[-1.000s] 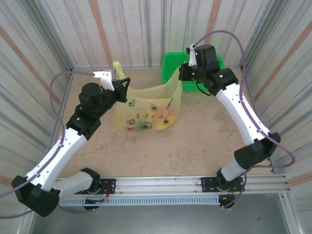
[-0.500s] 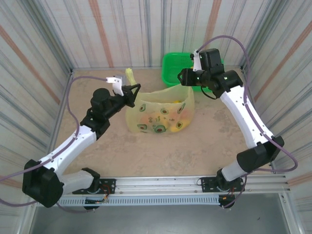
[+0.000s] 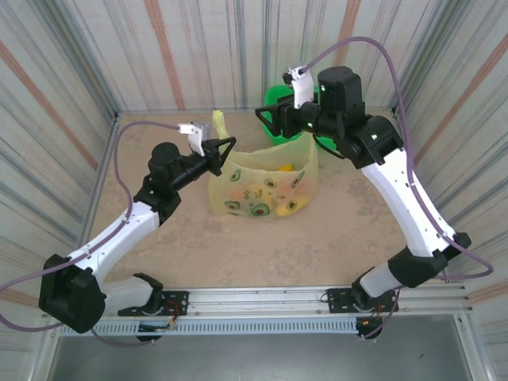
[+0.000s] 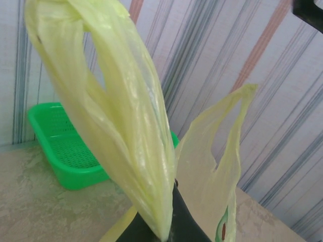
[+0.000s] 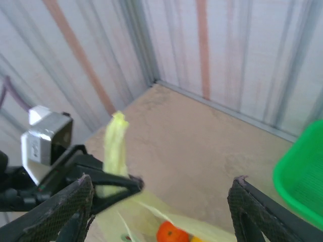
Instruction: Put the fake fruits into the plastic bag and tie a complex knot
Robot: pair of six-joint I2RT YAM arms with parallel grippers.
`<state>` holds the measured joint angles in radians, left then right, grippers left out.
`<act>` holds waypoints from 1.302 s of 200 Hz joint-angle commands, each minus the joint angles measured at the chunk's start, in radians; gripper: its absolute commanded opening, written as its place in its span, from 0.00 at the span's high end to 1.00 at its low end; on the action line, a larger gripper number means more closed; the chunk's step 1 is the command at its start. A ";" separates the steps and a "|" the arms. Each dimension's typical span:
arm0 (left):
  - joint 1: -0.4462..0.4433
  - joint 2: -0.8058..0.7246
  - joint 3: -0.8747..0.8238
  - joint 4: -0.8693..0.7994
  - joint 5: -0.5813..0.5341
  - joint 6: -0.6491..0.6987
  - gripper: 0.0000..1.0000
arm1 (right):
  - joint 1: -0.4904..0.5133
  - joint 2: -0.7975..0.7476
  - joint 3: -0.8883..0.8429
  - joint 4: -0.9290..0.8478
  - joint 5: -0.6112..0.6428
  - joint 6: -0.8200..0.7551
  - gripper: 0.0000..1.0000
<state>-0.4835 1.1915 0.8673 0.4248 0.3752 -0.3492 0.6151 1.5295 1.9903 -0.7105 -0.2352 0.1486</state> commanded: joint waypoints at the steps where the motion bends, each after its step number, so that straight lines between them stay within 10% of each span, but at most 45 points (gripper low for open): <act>1: -0.009 0.000 0.005 0.053 0.041 0.079 1.00 | 0.003 0.119 0.079 -0.032 -0.179 0.060 0.24; 81: -0.010 0.006 -0.010 0.086 0.112 0.165 1.00 | 0.008 0.305 0.195 -0.011 -0.434 0.188 0.30; 108: -0.010 0.005 -0.005 0.072 0.118 0.178 1.00 | 0.004 0.334 0.206 -0.009 -0.474 0.189 0.56; 127: -0.010 0.003 -0.001 0.057 0.113 0.183 1.00 | -0.021 0.348 0.203 0.022 -0.544 0.196 0.93; 165: -0.016 -0.063 -0.010 -0.015 0.092 0.246 0.48 | -0.101 0.291 0.048 0.358 -0.803 0.323 1.00; 192: -0.023 -0.124 -0.029 -0.044 0.050 0.337 0.29 | -0.114 0.266 0.020 0.430 -0.915 0.299 1.00; 260: -0.020 -0.013 -0.058 0.152 0.099 0.419 0.23 | -0.107 0.225 -0.057 0.507 -0.983 0.291 1.00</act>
<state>-0.4999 1.1446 0.8406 0.4282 0.4751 0.0349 0.5030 1.8038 1.9625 -0.2745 -1.1587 0.4343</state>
